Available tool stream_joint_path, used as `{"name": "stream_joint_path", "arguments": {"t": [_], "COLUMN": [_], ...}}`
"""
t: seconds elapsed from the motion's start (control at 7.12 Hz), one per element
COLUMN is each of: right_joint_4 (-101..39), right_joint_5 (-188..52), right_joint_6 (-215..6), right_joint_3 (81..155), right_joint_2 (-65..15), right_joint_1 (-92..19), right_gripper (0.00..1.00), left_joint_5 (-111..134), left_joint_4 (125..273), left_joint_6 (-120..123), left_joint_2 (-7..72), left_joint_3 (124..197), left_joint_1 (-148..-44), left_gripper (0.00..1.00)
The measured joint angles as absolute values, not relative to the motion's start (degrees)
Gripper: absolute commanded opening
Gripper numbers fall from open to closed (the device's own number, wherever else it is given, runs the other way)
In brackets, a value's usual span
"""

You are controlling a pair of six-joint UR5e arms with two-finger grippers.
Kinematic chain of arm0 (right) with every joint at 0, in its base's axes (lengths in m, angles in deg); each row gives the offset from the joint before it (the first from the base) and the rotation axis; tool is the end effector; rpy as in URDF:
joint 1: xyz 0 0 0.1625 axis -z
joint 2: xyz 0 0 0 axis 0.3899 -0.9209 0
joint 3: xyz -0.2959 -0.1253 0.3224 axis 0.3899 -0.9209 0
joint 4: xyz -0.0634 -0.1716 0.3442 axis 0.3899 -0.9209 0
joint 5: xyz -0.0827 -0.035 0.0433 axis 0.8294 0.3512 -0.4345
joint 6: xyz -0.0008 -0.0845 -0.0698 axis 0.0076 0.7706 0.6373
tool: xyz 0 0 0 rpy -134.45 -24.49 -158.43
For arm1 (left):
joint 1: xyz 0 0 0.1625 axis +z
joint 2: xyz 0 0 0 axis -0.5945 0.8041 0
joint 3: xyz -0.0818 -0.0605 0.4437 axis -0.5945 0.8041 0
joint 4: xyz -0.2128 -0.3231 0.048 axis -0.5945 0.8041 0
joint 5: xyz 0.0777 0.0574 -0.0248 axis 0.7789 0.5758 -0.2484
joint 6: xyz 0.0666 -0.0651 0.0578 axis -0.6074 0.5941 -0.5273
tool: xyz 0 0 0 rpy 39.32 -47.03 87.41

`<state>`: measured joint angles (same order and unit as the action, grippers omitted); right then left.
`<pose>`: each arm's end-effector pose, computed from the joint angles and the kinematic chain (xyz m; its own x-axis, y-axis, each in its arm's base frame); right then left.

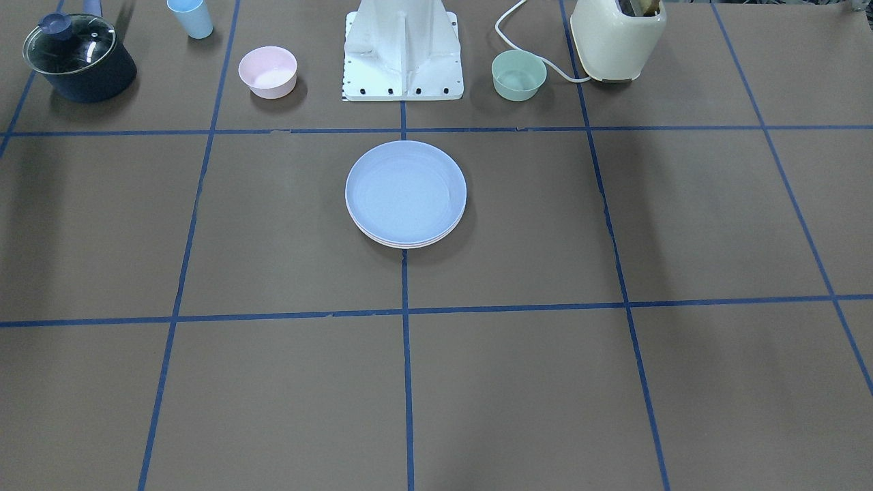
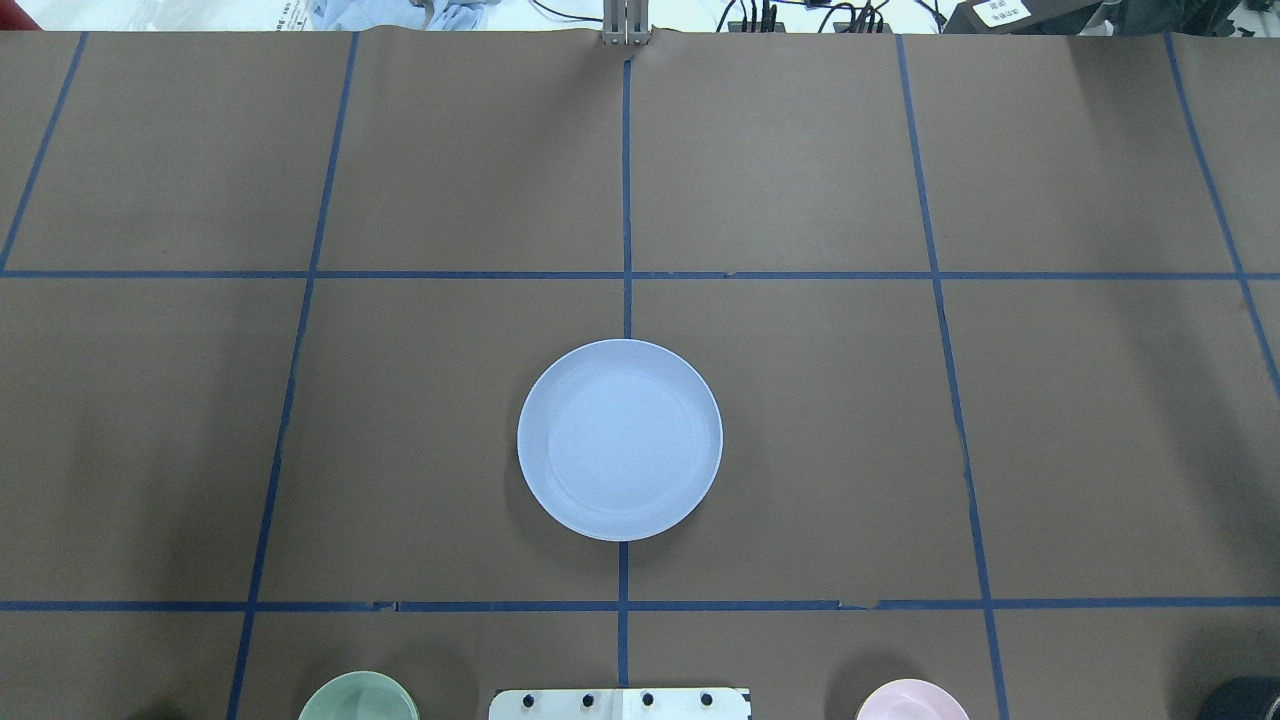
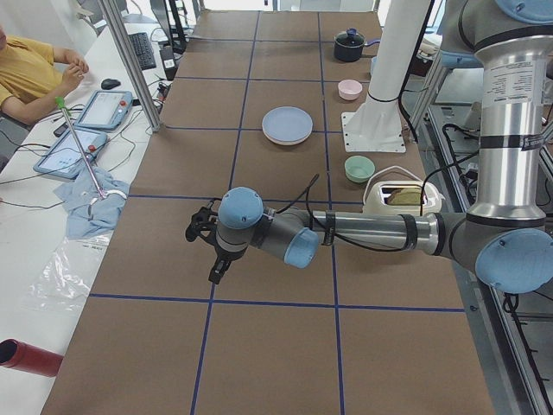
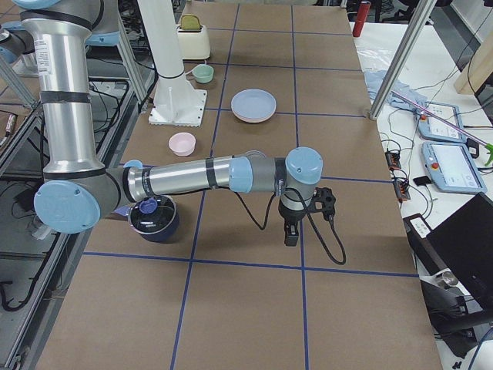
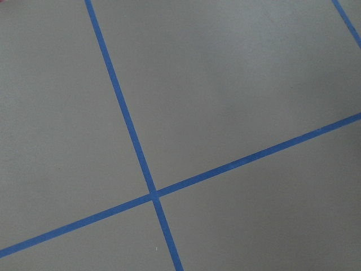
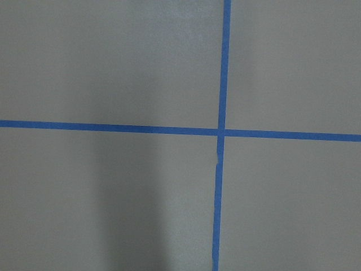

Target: Stack three plates with pink and blue

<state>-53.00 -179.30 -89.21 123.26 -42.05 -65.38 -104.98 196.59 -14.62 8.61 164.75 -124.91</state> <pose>0.0426 -0.4864 0.6200 0.7153 -0.0336 0.6980 0.0168 0.9994 0.0309 -0.0395 -0.4545 0.6365 0.6604 0.3411 -0.6689 -0.0371 0.9046 0.4246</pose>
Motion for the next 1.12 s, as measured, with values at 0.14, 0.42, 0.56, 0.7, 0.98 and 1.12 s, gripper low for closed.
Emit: {"name": "stream_joint_path", "arguments": {"t": [0.14, 0.42, 0.56, 0.7, 0.98, 1.12], "right_joint_4": [-53.0, -52.8, -52.8, -52.8, -52.9, -52.8], "right_joint_5": [-179.5, -179.8, -179.8, -179.8, -179.7, -179.6], "right_joint_6": [-89.3, -89.5, -89.6, -89.6, -89.7, -89.7], "right_joint_3": [123.4, 123.4, 123.3, 123.3, 123.4, 123.4], "right_joint_2": [-42.1, -42.0, -41.7, -41.6, -41.5, -41.6], "right_joint_1": [-65.4, -65.3, -65.3, -65.3, -65.3, -65.3], "right_gripper": [1.0, 1.0, 1.0, 1.0, 1.0, 1.0], "left_joint_5": [-104.8, -104.5, -104.4, -104.3, -103.6, -102.4], "left_joint_4": [196.8, 197.5, 197.5, 197.5, 197.5, 197.5], "left_joint_6": [-14.6, -14.6, -14.5, -14.4, -14.4, -14.4], "left_joint_2": [7.6, 7.1, 7.1, 7.4, 8.0, 8.2], "left_joint_3": [165.5, 166.0, 165.9, 165.9, 166.1, 166.2], "left_joint_1": [-125.0, -125.0, -125.0, -124.9, -124.8, -124.7], "left_gripper": [1.0, 1.0, 1.0, 1.0, 1.0, 1.0]}}
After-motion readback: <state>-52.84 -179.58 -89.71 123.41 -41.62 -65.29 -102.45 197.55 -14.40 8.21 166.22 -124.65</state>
